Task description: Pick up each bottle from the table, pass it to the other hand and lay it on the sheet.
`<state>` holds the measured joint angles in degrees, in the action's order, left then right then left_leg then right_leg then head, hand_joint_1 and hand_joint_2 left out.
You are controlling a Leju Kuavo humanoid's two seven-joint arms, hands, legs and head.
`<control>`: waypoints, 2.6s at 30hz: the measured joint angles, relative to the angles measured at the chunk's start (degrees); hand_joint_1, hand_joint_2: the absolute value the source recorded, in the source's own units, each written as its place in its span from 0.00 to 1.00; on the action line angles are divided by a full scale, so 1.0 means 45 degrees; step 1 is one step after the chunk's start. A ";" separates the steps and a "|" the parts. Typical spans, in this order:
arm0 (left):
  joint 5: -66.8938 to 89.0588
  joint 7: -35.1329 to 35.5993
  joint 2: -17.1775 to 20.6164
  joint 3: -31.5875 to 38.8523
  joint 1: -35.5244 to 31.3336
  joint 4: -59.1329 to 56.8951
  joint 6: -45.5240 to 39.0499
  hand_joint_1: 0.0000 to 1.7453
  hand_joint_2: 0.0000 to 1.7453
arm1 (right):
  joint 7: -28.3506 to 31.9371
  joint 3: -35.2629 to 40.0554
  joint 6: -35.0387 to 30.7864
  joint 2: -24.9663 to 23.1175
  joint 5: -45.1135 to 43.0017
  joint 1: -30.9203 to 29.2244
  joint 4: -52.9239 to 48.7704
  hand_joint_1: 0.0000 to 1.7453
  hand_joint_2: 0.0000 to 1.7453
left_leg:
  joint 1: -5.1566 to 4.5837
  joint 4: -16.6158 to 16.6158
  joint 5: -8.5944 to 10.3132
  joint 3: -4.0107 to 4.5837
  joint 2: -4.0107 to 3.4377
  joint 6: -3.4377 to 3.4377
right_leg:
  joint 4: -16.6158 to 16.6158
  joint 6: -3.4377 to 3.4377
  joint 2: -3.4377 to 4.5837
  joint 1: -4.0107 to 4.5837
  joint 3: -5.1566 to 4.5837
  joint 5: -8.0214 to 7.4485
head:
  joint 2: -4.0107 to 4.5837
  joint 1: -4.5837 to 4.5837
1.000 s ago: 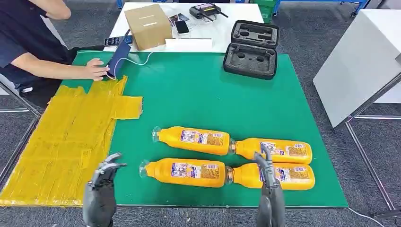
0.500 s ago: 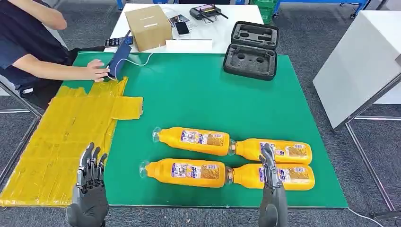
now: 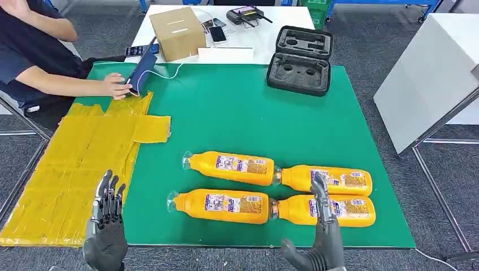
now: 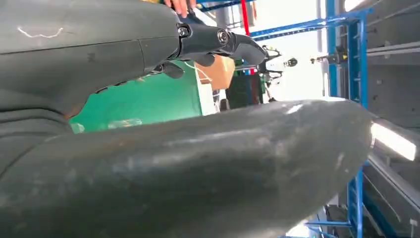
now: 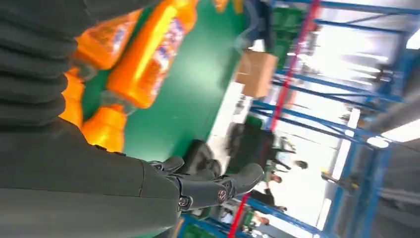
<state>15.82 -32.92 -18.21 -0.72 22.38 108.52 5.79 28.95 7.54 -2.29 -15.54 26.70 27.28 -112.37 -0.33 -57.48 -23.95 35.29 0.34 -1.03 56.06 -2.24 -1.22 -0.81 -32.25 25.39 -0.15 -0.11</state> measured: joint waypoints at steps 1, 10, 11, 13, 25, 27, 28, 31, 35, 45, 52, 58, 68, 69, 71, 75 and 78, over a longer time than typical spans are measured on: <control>-0.0004 0.0050 0.0000 0.0101 -0.0089 -0.0087 0.0005 0.00 0.00 | -0.0209 0.0005 0.0000 0.0034 0.0267 -0.0012 0.0015 0.00 1.00 | 0.0000 0.0000 0.0000 0.0000 0.0000 0.0000 | 0.0000 0.0000 0.0000 0.0000 0.0002 0.0000 | 0.0000 0.0005; -0.0107 0.0030 0.0000 0.0874 -0.0803 -0.1055 0.0889 0.00 0.00 | -0.2918 0.1293 -0.0681 0.1682 0.3583 -0.0185 0.0520 0.00 1.00 | -0.0001 0.0000 0.0000 0.0005 -0.0001 -0.0001 | 0.0001 -0.0001 0.0001 0.0000 0.0018 -0.0001 | 0.0000 0.0004; -0.0073 0.0025 0.0000 0.0889 -0.0880 -0.1157 0.0904 0.00 0.00 | -0.3316 0.1668 -0.0856 0.1944 0.3850 -0.0312 0.0661 0.00 1.00 | -0.0001 0.0000 0.0000 0.0004 -0.0002 -0.0001 | 0.0000 -0.0001 0.0001 0.0000 0.0018 -0.0001 | 0.0000 0.0004; -0.0073 0.0015 0.0000 0.0918 -0.1065 -0.1390 0.0981 0.00 0.00 | -0.4142 0.2537 -0.1089 0.2517 0.4146 -0.0672 0.1055 0.00 1.00 | -0.0001 0.0000 0.0001 0.0003 0.0000 -0.0001 | 0.0000 -0.0001 0.0000 0.0000 0.0016 -0.0001 | 0.0000 0.0000; -0.0194 0.0069 0.0112 0.0679 -0.1854 -0.2395 0.1020 0.00 0.00 | -0.6448 0.6281 -0.1754 0.4027 0.4928 -0.2861 0.3464 0.00 1.00 | 0.0001 -0.0001 0.0004 0.0003 -0.0002 0.0001 | 0.0003 -0.0001 0.0001 0.0001 0.0016 -0.0003 | 0.0000 0.0004; -0.0209 0.0112 0.0131 0.0607 -0.1940 -0.2511 0.1064 0.00 0.00 | -0.6849 0.6667 -0.1792 0.4071 0.5454 -0.3241 0.3899 0.00 1.00 | 0.0001 -0.0001 0.0004 0.0003 -0.0002 0.0001 | 0.0003 -0.0001 0.0001 0.0001 0.0015 -0.0003 | 0.0000 0.0004; -0.0213 0.0161 0.0136 0.0582 -0.1955 -0.2536 0.1064 0.00 0.00 | -0.7087 0.6823 -0.1817 0.4075 0.5794 -0.3421 0.4088 0.00 1.00 | 0.0001 -0.0001 0.0004 0.0003 -0.0002 0.0001 | 0.0003 -0.0001 0.0001 0.0001 0.0016 -0.0003 | 0.0000 0.0004; -0.0214 0.0244 0.0146 0.0456 -0.1956 -0.2555 0.1039 0.00 0.00 | -0.7808 0.7169 -0.1865 0.4066 0.6988 -0.3943 0.4634 0.00 1.00 | 0.0001 -0.0001 0.0005 0.0003 0.0000 0.0001 | 0.0003 -0.0001 0.0000 0.0001 0.0016 -0.0003 | 0.0000 0.0004; -0.0214 0.0273 0.0160 0.0412 -0.1931 -0.2560 0.1030 0.00 0.00 | -0.8405 0.7412 -0.1861 0.4066 0.7949 -0.4251 0.4891 0.00 1.00 | 0.0001 -0.0001 0.0005 0.0003 0.0000 0.0001 | 0.0005 -0.0002 0.0000 0.0001 0.0017 -0.0003 | 0.0000 0.0004; -0.0165 0.0268 0.0160 0.0504 -0.1787 -0.2560 0.1122 0.00 0.00 | -0.8638 0.7082 -0.2458 0.3915 0.9061 -0.4287 0.4513 0.00 1.00 | 0.0001 -0.0001 0.0004 0.0005 -0.0001 0.0001 | 0.0004 -0.0001 0.0000 0.0001 0.0015 -0.0003 | 0.0000 0.0004; -0.0077 0.0254 0.0160 0.0519 -0.1718 -0.2555 0.1200 0.00 0.00 | -0.8395 0.6635 -0.2323 0.3755 0.9026 -0.4288 0.4158 0.00 1.00 | 0.0001 -0.0002 0.0005 0.0004 -0.0001 0.0001 | 0.0004 -0.0002 0.0000 0.0001 0.0017 -0.0003 | 0.0000 0.0004; -0.0078 0.0234 0.0165 0.0490 -0.1745 -0.2560 0.1370 0.00 0.00 | -0.8400 0.6309 -0.1831 0.3614 0.8978 -0.4375 0.4352 0.00 1.00 | 0.0000 -0.0002 0.0004 0.0005 0.0000 0.0001 | 0.0004 -0.0002 0.0000 0.0001 0.0015 -0.0003 | 0.0000 0.0004; -0.0228 0.0433 0.0252 0.0044 -0.2012 -0.2599 0.1389 0.00 0.00 | -0.8400 0.5295 -0.1350 0.3226 0.8920 -0.5187 0.6318 0.00 1.00 | 0.0000 -0.0003 0.0007 0.0005 0.0000 0.0001 | 0.0005 -0.0003 0.0000 0.0001 0.0018 -0.0006 | 0.0000 0.0000; -0.0262 0.0453 0.0267 -0.0005 -0.2036 -0.2599 0.1399 0.00 0.00 | -0.8400 0.5216 -0.1312 0.3196 0.8983 -0.5278 0.6500 0.00 1.00 | 0.0000 -0.0003 0.0008 0.0005 -0.0001 0.0001 | 0.0006 -0.0004 0.0000 0.0000 0.0018 -0.0007 | 0.0000 0.0000; -0.0325 0.0476 0.0315 -0.0092 -0.2109 -0.2604 0.1414 0.00 0.00 | -0.8400 0.5095 -0.1195 0.3090 0.9118 -0.5444 0.6930 0.00 1.00 | 0.0000 -0.0004 0.0008 0.0005 0.0000 0.0001 | 0.0005 -0.0004 0.0000 0.0001 0.0018 -0.0007 | 0.0000 0.0000; -0.0374 0.0540 0.0379 -0.0331 -0.2173 -0.2628 0.1423 0.00 0.00 | -0.8385 0.5012 -0.1010 0.2885 0.9571 -0.5825 0.7680 0.00 1.00 | 0.0001 -0.0004 0.0007 0.0005 -0.0005 0.0001 | 0.0006 -0.0003 0.0002 0.0001 0.0016 -0.0007 | 0.0000 0.0000; -0.0447 0.0574 0.0432 -0.0461 -0.2214 -0.2638 0.1423 0.00 0.00 | -0.8337 0.4974 -0.0962 0.2754 0.9702 -0.6064 0.8054 0.00 1.00 | 0.0001 -0.0004 0.0007 0.0004 -0.0005 0.0002 | 0.0005 -0.0003 0.0001 0.0002 0.0015 -0.0006 | 0.0000 0.0000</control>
<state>13.81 -30.34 -16.26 -2.80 12.42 96.65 12.20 -8.57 29.92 -6.62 -3.15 70.36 0.00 -76.13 -0.33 -57.50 -23.92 35.31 0.32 -1.02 56.08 -2.25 -1.22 -0.81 -32.18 25.36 -0.15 -0.11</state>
